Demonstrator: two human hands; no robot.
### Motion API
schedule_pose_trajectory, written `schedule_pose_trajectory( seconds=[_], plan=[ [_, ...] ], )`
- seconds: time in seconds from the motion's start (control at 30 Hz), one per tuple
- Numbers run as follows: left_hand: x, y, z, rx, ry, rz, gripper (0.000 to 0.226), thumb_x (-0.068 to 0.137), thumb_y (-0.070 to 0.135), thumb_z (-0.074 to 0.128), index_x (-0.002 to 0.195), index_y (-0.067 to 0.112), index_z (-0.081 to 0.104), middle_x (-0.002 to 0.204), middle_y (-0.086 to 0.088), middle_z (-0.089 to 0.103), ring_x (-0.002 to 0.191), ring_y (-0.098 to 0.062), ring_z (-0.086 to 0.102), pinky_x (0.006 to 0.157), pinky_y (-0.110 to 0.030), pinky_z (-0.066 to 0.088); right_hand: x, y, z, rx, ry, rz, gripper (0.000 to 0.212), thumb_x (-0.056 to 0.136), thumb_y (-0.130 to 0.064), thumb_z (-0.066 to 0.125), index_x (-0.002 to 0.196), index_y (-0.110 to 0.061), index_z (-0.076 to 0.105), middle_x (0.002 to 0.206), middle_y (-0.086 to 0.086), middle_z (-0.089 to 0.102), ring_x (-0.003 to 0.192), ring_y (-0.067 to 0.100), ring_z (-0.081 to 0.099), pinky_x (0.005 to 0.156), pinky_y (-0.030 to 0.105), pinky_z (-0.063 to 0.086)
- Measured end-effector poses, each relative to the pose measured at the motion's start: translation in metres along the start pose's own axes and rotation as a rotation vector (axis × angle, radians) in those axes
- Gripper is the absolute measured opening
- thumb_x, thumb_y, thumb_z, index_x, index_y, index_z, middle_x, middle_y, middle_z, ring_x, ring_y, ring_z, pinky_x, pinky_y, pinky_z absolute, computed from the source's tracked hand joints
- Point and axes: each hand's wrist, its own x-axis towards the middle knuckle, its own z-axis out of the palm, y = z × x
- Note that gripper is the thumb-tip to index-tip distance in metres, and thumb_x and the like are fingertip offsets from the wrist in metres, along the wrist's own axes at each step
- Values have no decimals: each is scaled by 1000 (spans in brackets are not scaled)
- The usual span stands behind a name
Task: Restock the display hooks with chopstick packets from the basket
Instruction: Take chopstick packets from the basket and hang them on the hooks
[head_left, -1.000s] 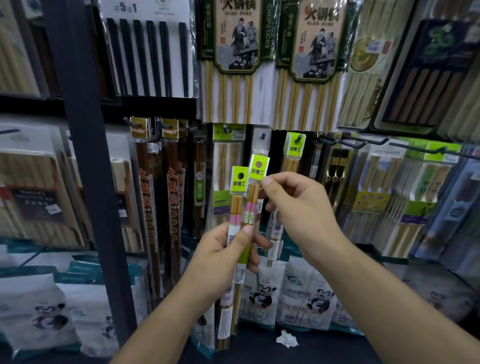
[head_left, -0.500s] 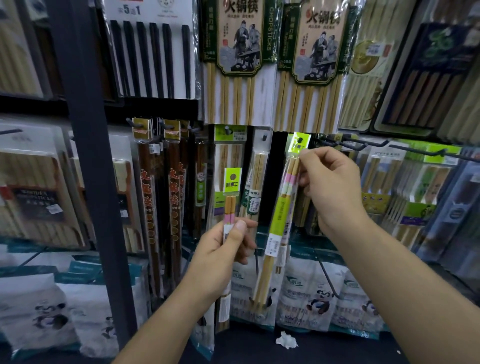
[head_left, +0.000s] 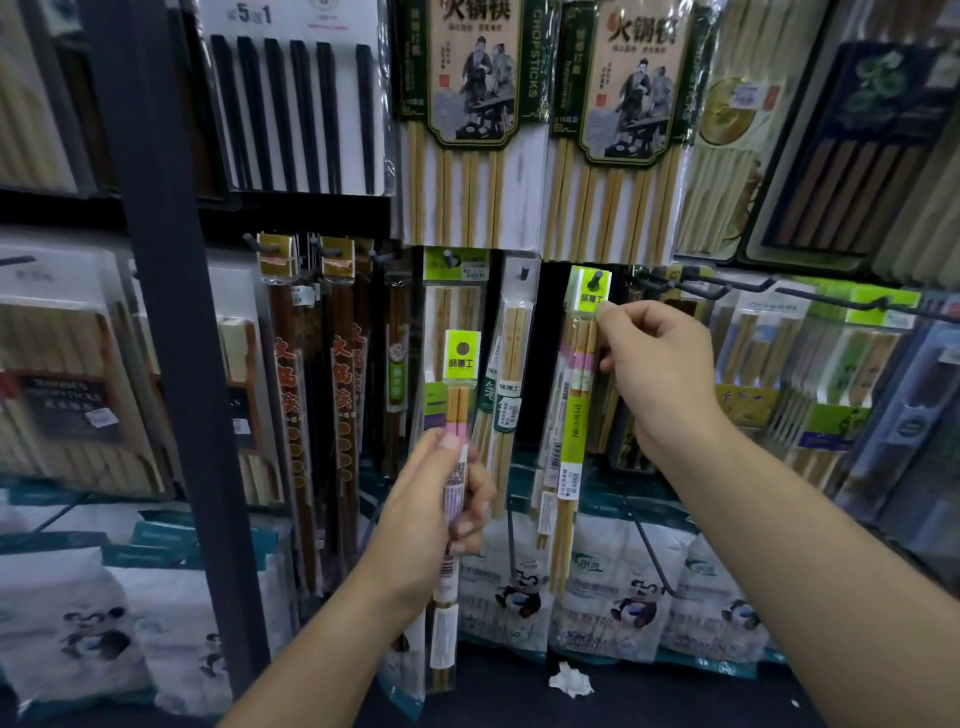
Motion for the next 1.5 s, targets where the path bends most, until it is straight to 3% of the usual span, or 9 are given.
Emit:
schedule_pose_trajectory(
  seconds=[0.17, 0.27, 0.4, 0.53, 0.6, 0.8, 1.1, 1.3, 1.5],
  plan=[
    [-4, -2, 11, 73, 5, 71, 22, 99, 34, 46, 83, 24, 58, 81, -8, 61, 57, -18, 51, 46, -31, 45, -10, 3, -12, -80, 7, -53, 20, 95, -29, 69, 77, -22, 69, 63, -11, 61, 61, 4, 55, 66, 23, 48],
    [-2, 2, 22, 91, 17, 110, 21, 101, 36, 56, 94, 17, 63, 82, -7, 61, 69, -20, 61, 59, -36, 59, -29, -1, -16, -101, -193, -132, 16, 95, -28, 68, 80, -28, 72, 67, -11, 67, 60, -2, 57, 58, 13, 48],
    [9, 12, 40, 169, 40, 160, 17, 97, 30, 57, 100, 18, 68, 86, -9, 58, 80, -23, 63, 72, -45, 64, -40, -4, -12, -95, -337, -186, 15, 97, -23, 66, 84, -26, 74, 81, 1, 73, 64, 4, 59, 62, 17, 51],
    [27, 22, 55, 272, 16, 205, 20, 105, 17, 55, 94, 22, 71, 76, 14, 62, 77, -7, 61, 68, -27, 59, -30, -10, -13, 5, -276, -164, 15, 98, -18, 66, 85, -19, 73, 69, -7, 68, 61, 3, 59, 60, 16, 50],
    [37, 28, 60, 378, 32, 243, 15, 104, 18, 57, 99, 18, 71, 78, 12, 66, 75, -4, 60, 67, -22, 51, -21, -13, -14, 4, -227, -164, 17, 98, -20, 65, 84, -16, 73, 65, -5, 65, 60, 5, 58, 60, 17, 50],
    [55, 34, 68, 562, 46, 256, 15, 104, 31, 58, 105, 26, 71, 94, -11, 71, 92, -31, 65, 84, -49, 54, 1, -16, -10, 17, -118, -119, 23, 98, -21, 65, 77, -14, 70, 65, 3, 65, 54, 4, 56, 54, 16, 47],
    [63, 24, 68, 637, 58, 246, 4, 103, 33, 59, 103, 32, 62, 71, 11, 56, 59, -1, 50, 55, -20, 43, 17, -4, -3, -65, -58, -94, 28, 97, -25, 65, 75, -8, 72, 59, -7, 62, 56, -2, 55, 64, 23, 54],
    [51, 27, 67, 1310, 116, 338, 22, 106, 41, 44, 113, 24, 55, 93, 6, 59, 81, -15, 58, 68, -39, 52, 13, 12, -12, -116, -64, -119, 24, 93, -37, 69, 75, -21, 72, 73, -1, 69, 64, 5, 61, 68, 30, 55],
    [59, 22, 80, 998, 133, 232, 31, 108, 44, 37, 131, 27, 48, 105, 11, 60, 94, -13, 59, 68, -29, 42, 1, 43, -19, -176, -124, -127, 17, 93, -39, 69, 92, -23, 64, 77, -11, 63, 67, -2, 56, 63, 20, 45]
  ],
)
